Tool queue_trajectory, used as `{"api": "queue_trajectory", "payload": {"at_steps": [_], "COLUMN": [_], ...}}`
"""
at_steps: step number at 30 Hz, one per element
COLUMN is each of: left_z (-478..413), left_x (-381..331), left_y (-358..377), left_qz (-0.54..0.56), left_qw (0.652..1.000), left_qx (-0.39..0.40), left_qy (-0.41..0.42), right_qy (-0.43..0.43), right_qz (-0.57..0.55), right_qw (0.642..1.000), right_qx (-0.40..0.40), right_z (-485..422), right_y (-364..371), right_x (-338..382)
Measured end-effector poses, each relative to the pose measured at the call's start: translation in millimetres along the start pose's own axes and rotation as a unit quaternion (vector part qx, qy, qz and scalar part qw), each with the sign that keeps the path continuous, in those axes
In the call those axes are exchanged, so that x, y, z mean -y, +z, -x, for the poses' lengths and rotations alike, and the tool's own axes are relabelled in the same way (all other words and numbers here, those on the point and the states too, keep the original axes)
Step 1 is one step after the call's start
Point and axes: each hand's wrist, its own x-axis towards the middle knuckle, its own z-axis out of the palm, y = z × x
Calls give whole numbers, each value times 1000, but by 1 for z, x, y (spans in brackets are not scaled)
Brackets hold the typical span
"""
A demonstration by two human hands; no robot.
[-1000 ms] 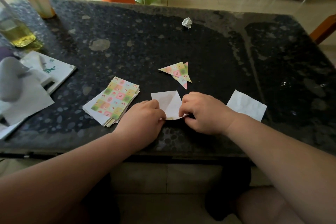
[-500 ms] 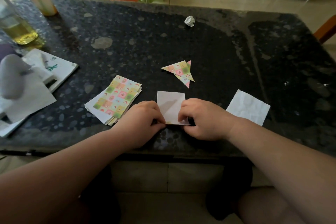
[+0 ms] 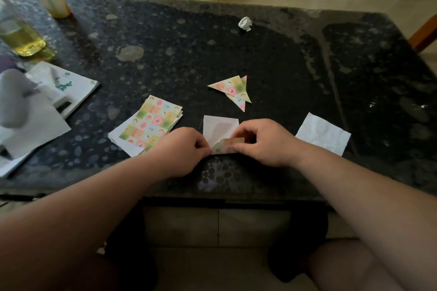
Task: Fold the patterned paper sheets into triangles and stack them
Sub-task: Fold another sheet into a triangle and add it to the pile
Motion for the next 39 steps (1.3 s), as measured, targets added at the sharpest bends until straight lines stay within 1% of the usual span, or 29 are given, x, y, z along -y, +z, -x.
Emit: {"api": "queue_trajectory", "payload": {"at_steps": [6,13,16,18,20,21,23,24,27,29,31,34,37,39], "left_z": [-2,1,2,4,5,6,4,4,8,11,12,9,7,7], "left_x": [-1,-1,1,3,5,6,8,8,9,10,10,12,21,25], "left_y": [0,5,10,13,15,14,11,9,6,8,10,10,8,9], "left_qz": [27,9,1,14,55,92,158,156,80,63,32,-12,-36,-62], "left_qw": [998,997,997,996,990,985,976,978,983,980,975,974,975,968], "left_qx": [-3,-29,-53,-82,-129,-147,-150,-135,-78,-56,-50,-27,-13,-21], "left_qy": [-62,-65,-53,-41,-28,-24,1,33,145,180,215,223,218,240], "right_qy": [36,52,58,61,49,38,15,0,-78,-113,-127,-141,-109,-100], "right_qz": [1,1,14,14,10,6,4,20,109,154,180,224,234,244], "right_qw": [999,998,997,997,998,999,1000,999,989,979,973,963,965,963], "right_qx": [-31,-45,-48,-46,-38,-27,14,35,59,64,64,55,52,58], "right_z": [-3,-6,-8,-8,-5,-4,0,3,9,13,15,18,23,25], "right_y": [1,7,9,9,8,6,1,0,0,1,-1,-2,-5,-5], "right_x": [3,5,7,8,8,7,4,2,0,0,1,5,12,15]}}
